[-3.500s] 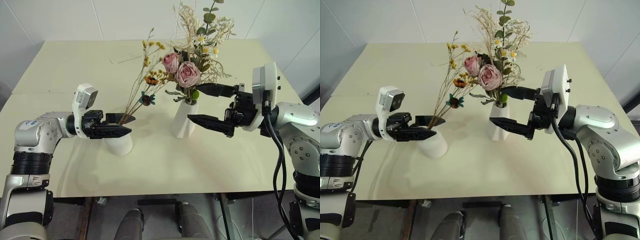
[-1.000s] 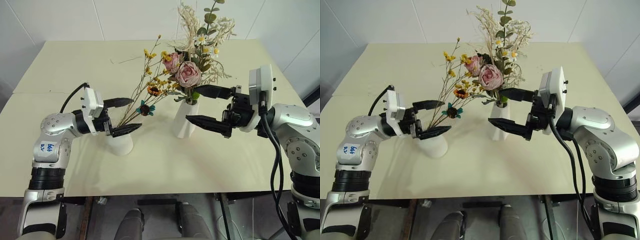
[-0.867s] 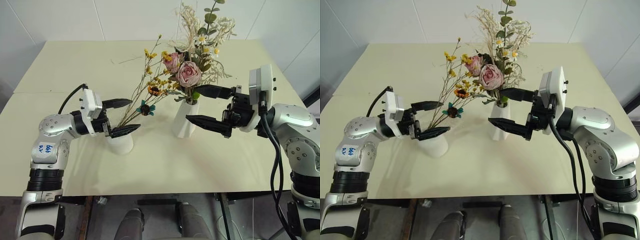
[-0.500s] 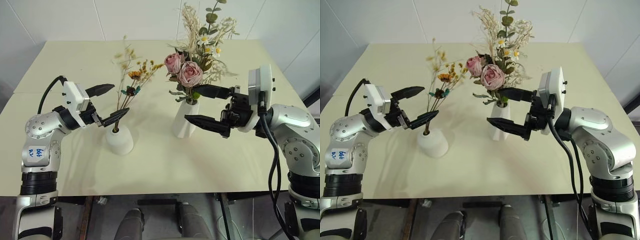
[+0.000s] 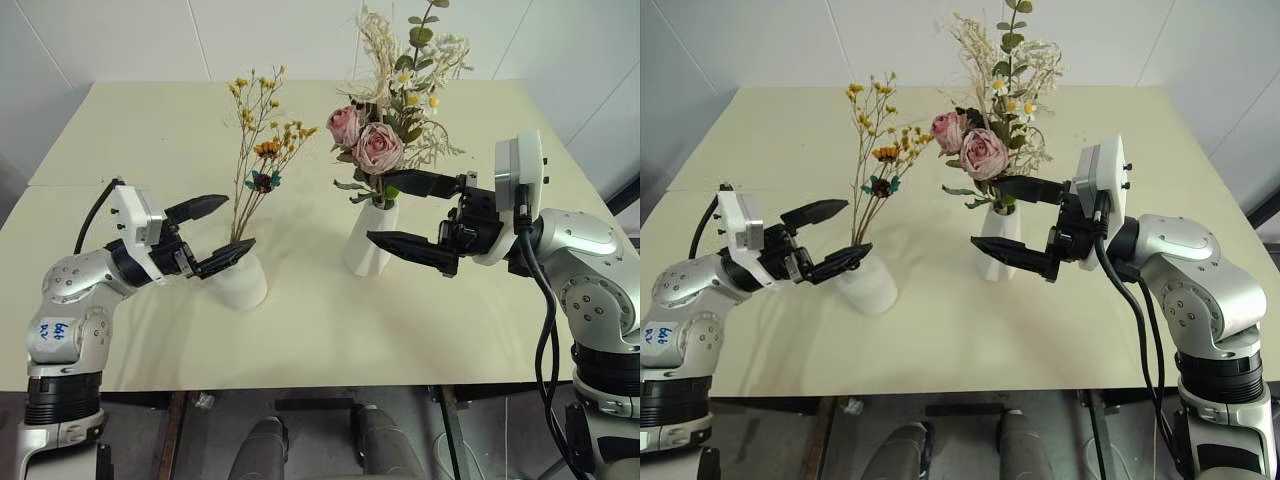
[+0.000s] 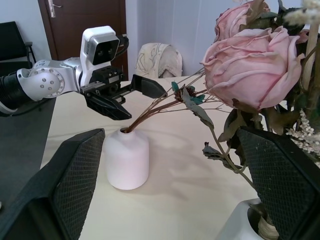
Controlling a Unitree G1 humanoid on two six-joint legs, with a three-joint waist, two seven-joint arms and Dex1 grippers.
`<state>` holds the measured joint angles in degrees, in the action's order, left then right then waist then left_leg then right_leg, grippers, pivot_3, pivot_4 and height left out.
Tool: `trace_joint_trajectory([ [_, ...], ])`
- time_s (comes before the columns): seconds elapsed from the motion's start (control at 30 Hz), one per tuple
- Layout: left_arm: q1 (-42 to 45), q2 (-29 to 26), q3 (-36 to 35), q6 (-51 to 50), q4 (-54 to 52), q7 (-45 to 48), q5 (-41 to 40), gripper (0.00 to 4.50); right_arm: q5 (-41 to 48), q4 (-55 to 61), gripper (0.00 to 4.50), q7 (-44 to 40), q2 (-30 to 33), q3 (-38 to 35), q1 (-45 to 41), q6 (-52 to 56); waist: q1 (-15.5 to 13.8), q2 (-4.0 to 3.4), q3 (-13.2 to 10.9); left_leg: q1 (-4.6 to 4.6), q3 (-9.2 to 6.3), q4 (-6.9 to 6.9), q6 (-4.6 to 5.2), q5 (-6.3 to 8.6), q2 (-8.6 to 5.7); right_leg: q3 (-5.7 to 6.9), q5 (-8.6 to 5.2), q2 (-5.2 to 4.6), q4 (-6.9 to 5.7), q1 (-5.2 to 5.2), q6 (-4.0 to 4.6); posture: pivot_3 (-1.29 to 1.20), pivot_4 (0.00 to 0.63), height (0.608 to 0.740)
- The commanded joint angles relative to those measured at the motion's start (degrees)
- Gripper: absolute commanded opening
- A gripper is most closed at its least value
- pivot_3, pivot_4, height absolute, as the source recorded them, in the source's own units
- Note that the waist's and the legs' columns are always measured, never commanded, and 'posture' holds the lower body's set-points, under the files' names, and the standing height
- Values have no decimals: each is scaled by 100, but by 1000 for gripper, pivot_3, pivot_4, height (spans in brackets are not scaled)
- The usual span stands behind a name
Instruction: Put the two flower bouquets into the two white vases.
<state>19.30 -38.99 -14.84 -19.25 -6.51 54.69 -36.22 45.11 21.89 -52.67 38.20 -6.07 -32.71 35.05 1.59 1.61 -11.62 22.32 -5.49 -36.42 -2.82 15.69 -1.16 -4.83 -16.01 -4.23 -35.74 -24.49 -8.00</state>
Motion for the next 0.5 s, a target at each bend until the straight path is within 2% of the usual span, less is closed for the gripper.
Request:
trace_joint_trajectory([
  [0.03,253,-248,-57,-450,185,362,-345,4480,22,49,4500,-28,-13,-38,-78,-77,1,0,0,0,1,0,0,0,0,0,0,0,0,0,0,0,150,740],
  [0.13,685,-451,170,-984,877,908,-449,4480,34,67,4500,-12,11,-37,-106,-40,1,0,0,-1,0,0,1,-1,1,1,0,4,-4,0,0,0,150,740],
  [0.33,1731,-515,746,-1950,2096,2030,-520,4480,73,113,4500,-28,167,-114,-113,62,3,0,0,-1,0,2,2,-2,-1,3,0,5,-2,0,0,0,150,740],
  [0.5,2227,-485,1124,-2357,2640,2801,-448,4480,143,246,4500,29,290,-212,-59,169,22,0,0,1,2,9,2,-2,2,0,-1,6,3,-6,1,0,150,740],
])
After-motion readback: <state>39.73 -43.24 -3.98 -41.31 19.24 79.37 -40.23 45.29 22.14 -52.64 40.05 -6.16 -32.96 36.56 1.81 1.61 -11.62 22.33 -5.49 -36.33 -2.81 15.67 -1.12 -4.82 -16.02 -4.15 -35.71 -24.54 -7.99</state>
